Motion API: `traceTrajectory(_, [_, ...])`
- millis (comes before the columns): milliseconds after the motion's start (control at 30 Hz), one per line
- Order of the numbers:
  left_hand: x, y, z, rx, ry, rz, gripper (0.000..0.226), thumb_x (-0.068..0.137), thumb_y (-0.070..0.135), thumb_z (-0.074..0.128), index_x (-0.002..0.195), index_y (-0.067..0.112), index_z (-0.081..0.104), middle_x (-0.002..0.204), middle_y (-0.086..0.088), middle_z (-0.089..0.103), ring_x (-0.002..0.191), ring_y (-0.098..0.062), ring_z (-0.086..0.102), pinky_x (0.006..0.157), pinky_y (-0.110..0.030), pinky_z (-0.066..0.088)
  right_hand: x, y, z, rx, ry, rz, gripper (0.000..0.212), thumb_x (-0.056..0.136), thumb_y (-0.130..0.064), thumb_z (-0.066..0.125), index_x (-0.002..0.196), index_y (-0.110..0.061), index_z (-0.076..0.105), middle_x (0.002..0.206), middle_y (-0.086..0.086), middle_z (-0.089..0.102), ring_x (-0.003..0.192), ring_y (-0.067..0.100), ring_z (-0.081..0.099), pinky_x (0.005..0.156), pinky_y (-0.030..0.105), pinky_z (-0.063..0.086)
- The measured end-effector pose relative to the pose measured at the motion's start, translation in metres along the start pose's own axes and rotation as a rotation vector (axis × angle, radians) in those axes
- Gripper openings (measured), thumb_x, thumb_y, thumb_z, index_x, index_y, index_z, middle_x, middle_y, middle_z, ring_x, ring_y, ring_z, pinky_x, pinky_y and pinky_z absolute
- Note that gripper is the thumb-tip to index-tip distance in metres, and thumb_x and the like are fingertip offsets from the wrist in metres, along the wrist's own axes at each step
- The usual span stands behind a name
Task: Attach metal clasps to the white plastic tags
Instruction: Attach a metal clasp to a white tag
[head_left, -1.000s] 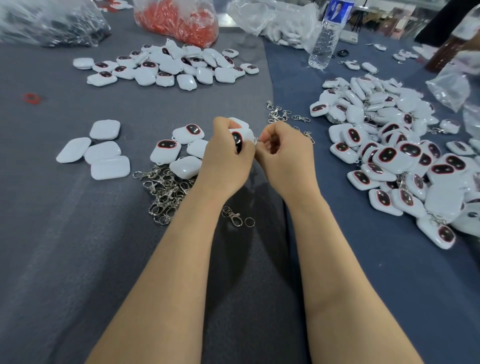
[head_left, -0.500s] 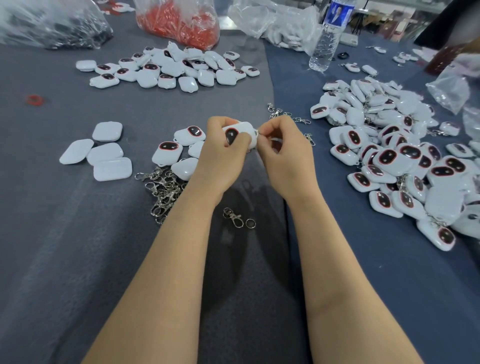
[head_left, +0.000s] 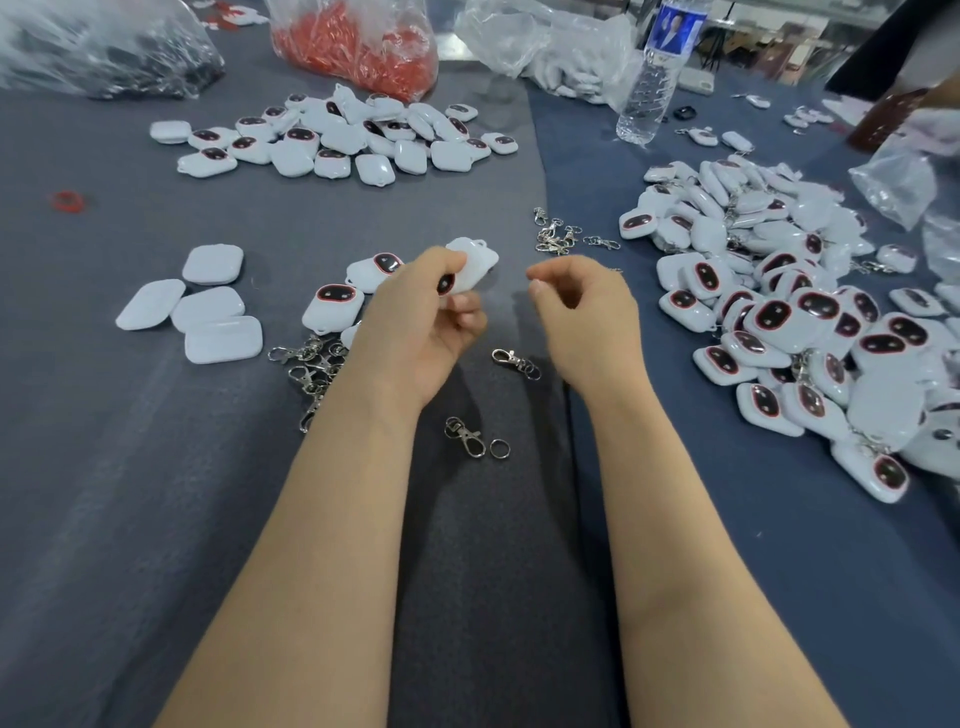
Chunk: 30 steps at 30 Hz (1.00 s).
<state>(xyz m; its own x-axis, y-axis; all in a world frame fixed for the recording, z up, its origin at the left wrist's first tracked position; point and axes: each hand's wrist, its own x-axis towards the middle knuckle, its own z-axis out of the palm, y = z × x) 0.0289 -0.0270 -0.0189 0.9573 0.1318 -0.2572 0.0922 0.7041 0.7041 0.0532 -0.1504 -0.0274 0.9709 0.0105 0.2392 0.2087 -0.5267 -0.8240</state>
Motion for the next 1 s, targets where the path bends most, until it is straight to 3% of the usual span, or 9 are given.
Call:
traceTrajectory(100, [0.000,0.000,0.001,0.162,0.064,0.103,0.021,0.091,0.003,0.047,0.074,0.014,0.048,0.058,0.005,0.044,0.040,-0.003,0.040,0.040,-0.016,0.034,0.000,0.001,-0.014,-0.255,-0.168,0.086,0.008,0.082,-0.027,0.069,0.082,-0.023,0.062,0.073,-0.013,0.058,0.070,0.003,0.054,0.055,0.012,0.036])
traceTrajectory(233, [0.000,-0.001,0.002,0.241,0.120,0.122,0.018,0.090,0.006,0.050,0.106,0.002,0.057,0.068,0.000,0.060,0.048,-0.002,0.057,0.045,-0.016,0.045,-0.007,-0.009,-0.017,-0.529,-0.526,0.119,0.022,0.077,-0.031,0.076,0.076,-0.024,0.055,0.076,-0.007,0.058,0.078,0.014,0.055,0.061,0.026,0.039])
traceTrajectory(367, [-0.002,-0.001,0.000,0.234,0.174,0.163,0.035,0.091,0.002,0.048,0.126,0.003,0.045,0.095,-0.013,0.069,0.056,-0.007,0.066,0.050,-0.017,0.050,-0.009,-0.011,-0.008,-0.611,-0.491,0.042,0.010,0.086,-0.026,0.066,0.081,-0.019,0.059,0.086,0.001,0.060,0.086,0.021,0.057,0.067,0.026,0.038])
traceTrajectory(467, [-0.002,-0.003,-0.001,0.405,0.186,0.252,0.029,0.093,0.002,0.043,0.113,0.023,0.050,0.108,-0.008,0.060,0.060,-0.007,0.069,0.055,-0.018,0.055,-0.004,-0.006,-0.002,-0.298,-0.246,0.056,0.009,0.089,-0.019,0.061,0.082,-0.019,0.055,0.089,0.002,0.062,0.084,0.017,0.057,0.073,0.027,0.042])
traceTrajectory(600, [-0.002,-0.009,0.000,0.753,0.138,0.340,0.026,0.092,0.009,0.049,0.080,0.026,0.064,0.081,0.004,0.059,0.072,-0.013,0.066,0.071,-0.029,0.055,0.000,-0.009,-0.003,0.593,-0.023,0.226,0.009,0.092,-0.002,0.054,0.093,-0.010,0.054,0.069,0.004,0.061,0.054,0.007,0.057,0.061,0.021,0.053])
traceTrajectory(733, [-0.004,-0.016,0.004,0.946,0.024,0.392,0.010,0.086,0.022,0.065,0.077,0.026,0.065,0.087,-0.015,0.064,0.091,-0.037,0.061,0.084,-0.048,0.053,0.002,-0.006,-0.004,0.766,-0.015,0.246,0.011,0.091,-0.003,0.058,0.093,-0.014,0.058,0.065,0.001,0.063,0.051,0.004,0.053,0.053,0.015,0.046])
traceTrajectory(833, [-0.004,-0.016,0.004,0.928,0.064,0.400,0.012,0.085,0.024,0.065,0.074,0.028,0.064,0.093,-0.021,0.065,0.092,-0.036,0.062,0.084,-0.048,0.052,0.002,-0.003,-0.006,0.493,-0.024,0.212,0.012,0.088,-0.008,0.064,0.078,-0.015,0.060,0.062,-0.002,0.065,0.047,0.003,0.054,0.053,0.018,0.044])
traceTrajectory(900, [-0.002,-0.013,0.002,0.830,0.171,0.417,0.016,0.089,0.019,0.058,0.076,0.028,0.062,0.082,-0.009,0.064,0.088,-0.030,0.065,0.085,-0.044,0.054,0.000,-0.002,-0.004,0.193,-0.141,0.178,0.015,0.086,-0.012,0.065,0.074,-0.018,0.060,0.065,-0.003,0.067,0.052,0.005,0.056,0.060,0.023,0.046])
traceTrajectory(1000, [0.002,-0.005,-0.001,0.587,0.294,0.443,0.019,0.093,0.010,0.044,0.097,0.022,0.059,0.084,0.004,0.058,0.063,-0.007,0.067,0.064,-0.023,0.055,-0.005,-0.008,-0.005,-0.230,-0.335,0.089,0.009,0.083,-0.024,0.070,0.076,-0.022,0.064,0.068,-0.008,0.062,0.070,0.012,0.060,0.067,0.024,0.044])
